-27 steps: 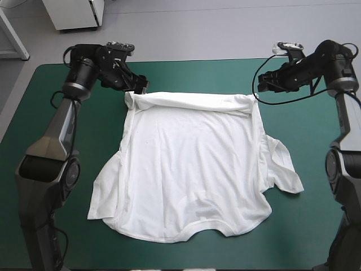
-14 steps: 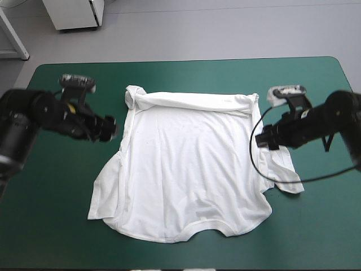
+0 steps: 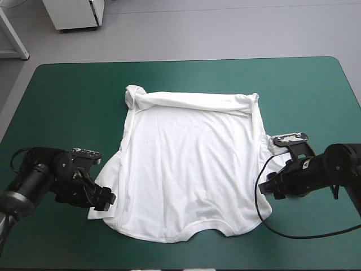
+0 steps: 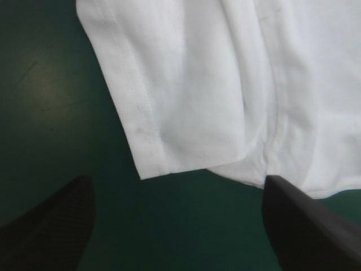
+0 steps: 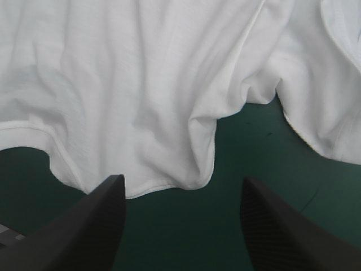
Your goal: Fold the cloth
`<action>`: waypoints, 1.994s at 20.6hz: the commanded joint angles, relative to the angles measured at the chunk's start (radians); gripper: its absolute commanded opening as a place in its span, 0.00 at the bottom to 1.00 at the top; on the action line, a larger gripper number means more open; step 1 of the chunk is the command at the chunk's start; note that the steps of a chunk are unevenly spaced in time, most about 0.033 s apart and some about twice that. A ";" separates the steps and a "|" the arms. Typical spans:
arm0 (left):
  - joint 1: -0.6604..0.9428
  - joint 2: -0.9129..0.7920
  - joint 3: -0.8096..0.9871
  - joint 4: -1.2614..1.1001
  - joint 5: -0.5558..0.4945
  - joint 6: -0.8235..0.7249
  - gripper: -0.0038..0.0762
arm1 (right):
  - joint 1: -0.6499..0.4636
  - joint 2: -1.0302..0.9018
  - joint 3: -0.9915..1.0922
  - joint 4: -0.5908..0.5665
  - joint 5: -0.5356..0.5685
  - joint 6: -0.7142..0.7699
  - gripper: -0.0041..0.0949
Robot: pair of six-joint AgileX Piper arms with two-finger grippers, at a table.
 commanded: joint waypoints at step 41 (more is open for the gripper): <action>-0.001 0.166 0.072 -0.322 -0.182 0.182 0.04 | 0.057 0.250 0.164 0.263 -0.133 -0.215 0.03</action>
